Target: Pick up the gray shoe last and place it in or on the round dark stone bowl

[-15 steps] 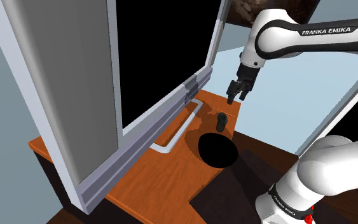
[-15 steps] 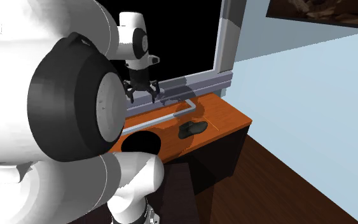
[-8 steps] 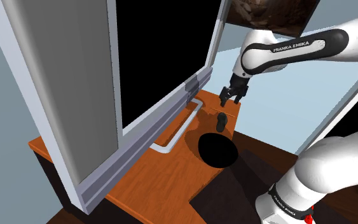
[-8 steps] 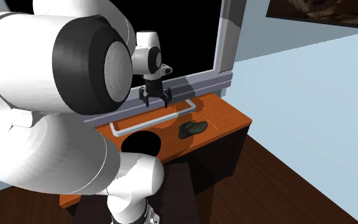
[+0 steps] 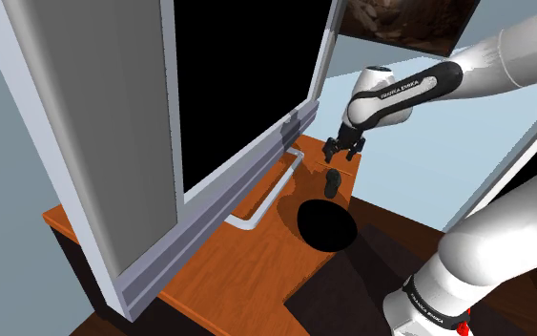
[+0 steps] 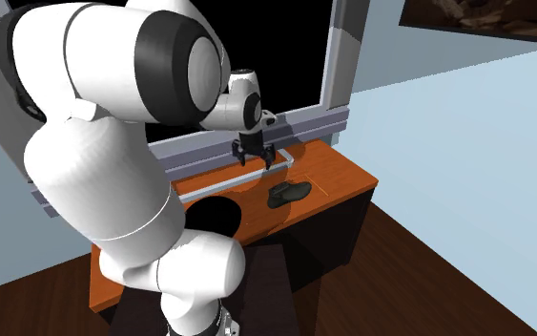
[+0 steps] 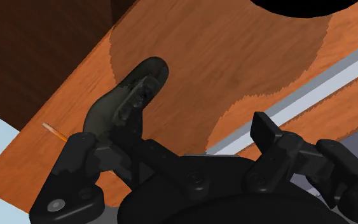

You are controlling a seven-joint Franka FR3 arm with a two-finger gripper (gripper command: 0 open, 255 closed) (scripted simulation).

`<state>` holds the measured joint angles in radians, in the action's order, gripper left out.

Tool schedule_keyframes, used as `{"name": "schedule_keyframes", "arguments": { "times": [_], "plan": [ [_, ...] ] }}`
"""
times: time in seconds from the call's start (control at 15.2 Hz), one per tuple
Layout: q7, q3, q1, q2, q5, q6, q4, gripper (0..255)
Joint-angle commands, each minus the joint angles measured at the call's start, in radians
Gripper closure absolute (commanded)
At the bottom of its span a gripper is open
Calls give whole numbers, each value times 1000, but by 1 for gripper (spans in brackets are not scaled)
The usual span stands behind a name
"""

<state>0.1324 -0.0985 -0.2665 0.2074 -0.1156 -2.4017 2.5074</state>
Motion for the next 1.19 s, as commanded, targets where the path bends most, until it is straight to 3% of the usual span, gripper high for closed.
{"name": "schedule_keyframes", "arguments": {
  "times": [0.0, 0.66, 1.12],
  "plan": [
    [22, -15, -21, -72, -14, -70, -22, 0],
    [137, -85, -98, -397, -46, -315, -181, 0],
    [129, -81, -109, -483, -33, -382, -200, 0]
  ]
}}
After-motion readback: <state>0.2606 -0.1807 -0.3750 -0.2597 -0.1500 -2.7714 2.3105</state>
